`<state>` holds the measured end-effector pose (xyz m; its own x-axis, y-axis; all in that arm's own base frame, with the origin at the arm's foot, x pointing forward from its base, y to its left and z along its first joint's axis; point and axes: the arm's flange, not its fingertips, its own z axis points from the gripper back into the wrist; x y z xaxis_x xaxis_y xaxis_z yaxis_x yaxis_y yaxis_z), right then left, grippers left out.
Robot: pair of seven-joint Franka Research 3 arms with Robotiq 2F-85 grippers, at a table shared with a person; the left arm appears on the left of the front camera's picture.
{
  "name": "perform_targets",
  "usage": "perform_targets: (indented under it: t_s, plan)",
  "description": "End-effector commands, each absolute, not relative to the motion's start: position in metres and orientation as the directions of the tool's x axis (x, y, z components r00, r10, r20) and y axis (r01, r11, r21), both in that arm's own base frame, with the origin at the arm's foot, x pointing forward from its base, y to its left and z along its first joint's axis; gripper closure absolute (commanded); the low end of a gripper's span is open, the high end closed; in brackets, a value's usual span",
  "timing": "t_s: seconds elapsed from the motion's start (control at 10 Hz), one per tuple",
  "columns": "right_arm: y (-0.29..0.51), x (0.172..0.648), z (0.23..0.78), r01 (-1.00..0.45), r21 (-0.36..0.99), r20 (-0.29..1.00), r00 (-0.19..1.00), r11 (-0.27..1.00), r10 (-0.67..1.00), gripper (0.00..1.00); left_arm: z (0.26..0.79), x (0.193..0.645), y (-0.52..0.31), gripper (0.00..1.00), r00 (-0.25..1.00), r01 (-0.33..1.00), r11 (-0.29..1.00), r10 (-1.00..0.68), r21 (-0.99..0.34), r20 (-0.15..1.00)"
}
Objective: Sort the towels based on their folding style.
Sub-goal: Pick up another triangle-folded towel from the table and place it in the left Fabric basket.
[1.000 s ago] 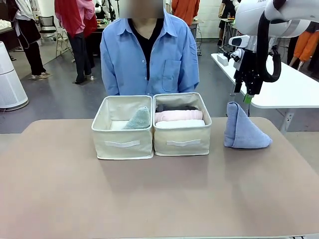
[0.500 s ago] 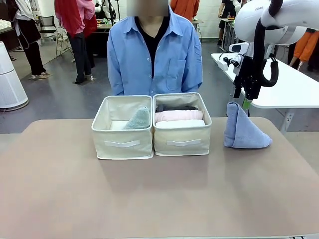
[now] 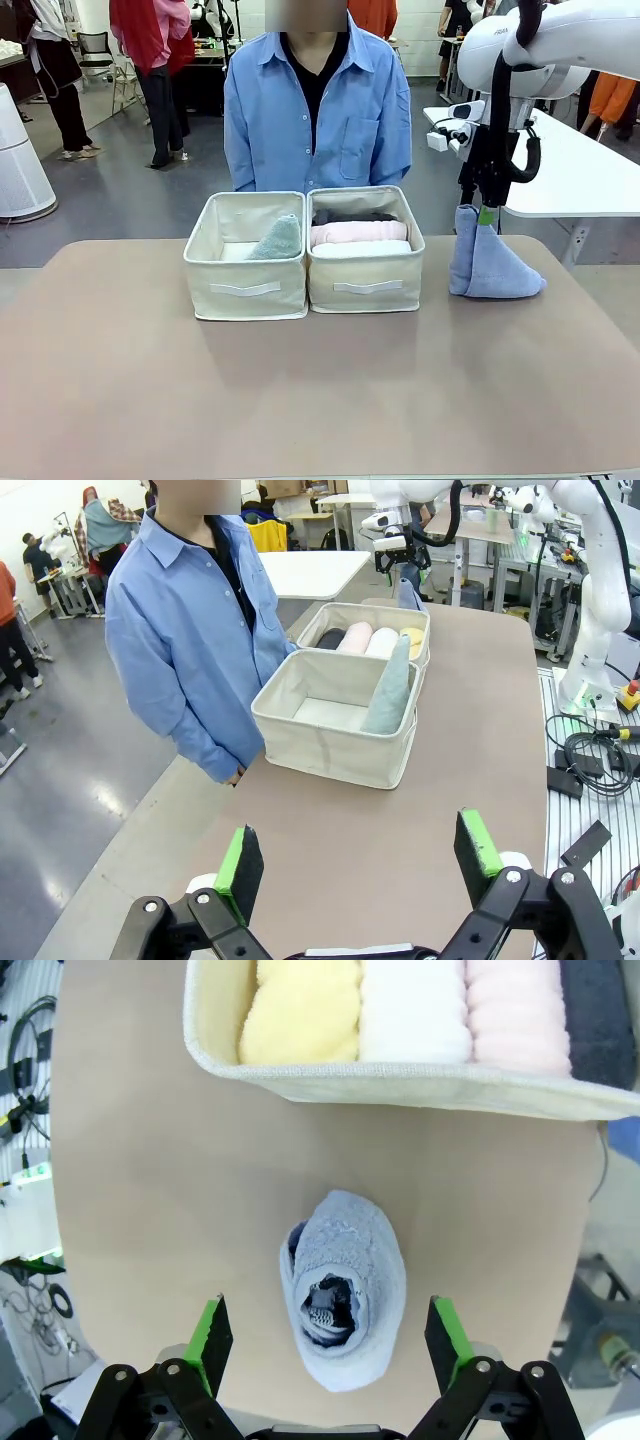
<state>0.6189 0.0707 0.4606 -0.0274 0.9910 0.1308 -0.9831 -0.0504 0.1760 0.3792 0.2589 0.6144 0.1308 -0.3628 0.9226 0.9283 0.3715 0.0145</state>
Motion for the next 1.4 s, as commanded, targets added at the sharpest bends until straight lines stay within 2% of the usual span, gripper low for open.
perform_targets:
  t_s: [0.0,0.6,0.7,0.8,0.9,1.1,1.2,1.3]
  plan:
    - [0.070,0.632,0.455,-0.974,0.214,0.157,-0.045,-0.079,0.987,0.00,0.614,0.378,0.258,0.00,0.108,0.926,0.376,-0.348,0.033,0.931]
    - [0.075,0.636,0.429,-0.960,0.248,0.136,-0.102,-0.133,0.985,0.00,0.614,0.378,0.258,0.00,0.108,0.926,0.376,-0.348,0.033,0.931]
    - [0.074,0.636,0.428,-0.959,0.240,0.135,-0.117,-0.147,0.984,0.53,0.614,0.378,0.258,0.00,0.108,0.926,0.376,-0.348,0.033,0.931]
    - [0.074,0.636,0.428,-0.958,0.243,0.130,-0.120,-0.149,0.984,0.60,0.614,0.378,0.258,0.00,0.108,0.926,0.376,-0.348,0.033,0.931]
    - [0.075,0.635,0.429,-0.958,0.243,0.131,-0.123,-0.153,0.984,1.00,0.614,0.378,0.258,0.00,0.108,0.926,0.376,-0.348,0.033,0.931]
    - [0.074,0.636,0.429,-0.958,0.241,0.128,-0.127,-0.155,0.984,1.00,0.614,0.378,0.258,0.00,0.108,0.926,0.376,-0.348,0.033,0.931]
    - [0.074,0.635,0.430,-0.958,0.242,0.127,-0.127,-0.154,0.984,0.87,0.614,0.378,0.258,0.00,0.108,0.926,0.376,-0.348,0.033,0.931]
    - [0.075,0.635,0.431,-0.958,0.240,0.121,-0.128,-0.154,0.984,0.97,0.614,0.378,0.258,0.00,0.108,0.926,0.376,-0.348,0.033,0.931]
